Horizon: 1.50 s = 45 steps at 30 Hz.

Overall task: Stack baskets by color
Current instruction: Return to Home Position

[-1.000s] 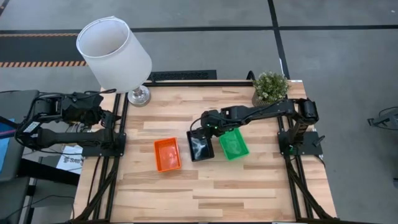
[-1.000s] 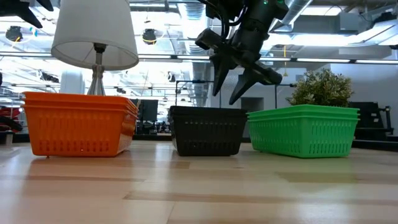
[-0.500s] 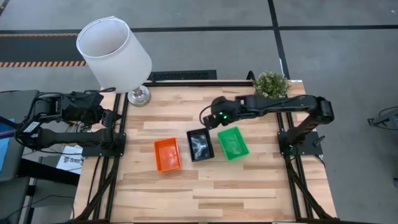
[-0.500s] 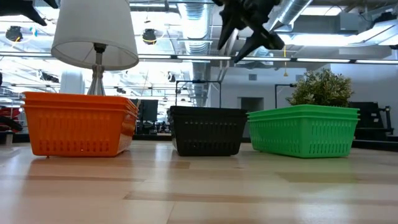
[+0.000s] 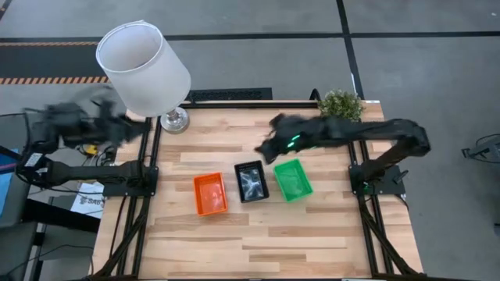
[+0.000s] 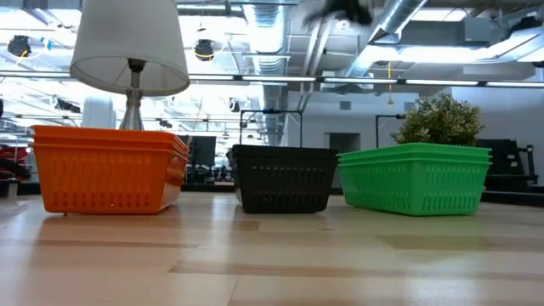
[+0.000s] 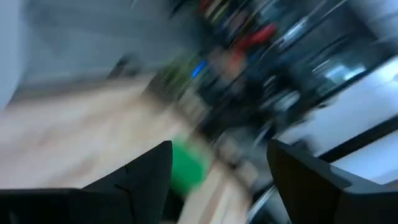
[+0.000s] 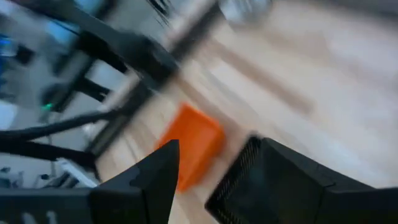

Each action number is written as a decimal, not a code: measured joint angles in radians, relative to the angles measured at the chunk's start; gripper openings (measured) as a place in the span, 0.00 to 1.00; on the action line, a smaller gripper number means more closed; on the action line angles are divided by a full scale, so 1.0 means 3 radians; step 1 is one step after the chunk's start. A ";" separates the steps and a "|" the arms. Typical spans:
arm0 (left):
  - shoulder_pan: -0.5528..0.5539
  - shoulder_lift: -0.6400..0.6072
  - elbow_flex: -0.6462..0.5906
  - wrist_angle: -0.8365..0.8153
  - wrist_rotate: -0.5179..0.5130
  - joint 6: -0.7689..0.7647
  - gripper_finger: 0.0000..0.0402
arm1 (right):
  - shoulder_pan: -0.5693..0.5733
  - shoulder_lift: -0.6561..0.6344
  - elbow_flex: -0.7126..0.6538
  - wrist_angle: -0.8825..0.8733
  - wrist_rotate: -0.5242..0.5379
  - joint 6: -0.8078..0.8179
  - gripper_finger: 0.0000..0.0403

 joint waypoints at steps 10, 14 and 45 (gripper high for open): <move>-0.0001 -0.0002 0.0655 0.0649 -0.0212 0.1767 0.63 | -0.0006 -0.1263 0.0432 -0.0272 -0.0001 -0.1751 0.60; 0.0000 -0.0004 0.0601 0.0680 -0.0142 0.1850 0.63 | 0.0011 -0.1711 0.0232 -0.0367 0.0033 -0.1936 0.60; -0.0049 -0.1660 -0.3343 0.2875 0.0764 0.1035 0.63 | 0.0182 -0.4917 -0.5042 0.3161 0.0018 -0.1179 0.60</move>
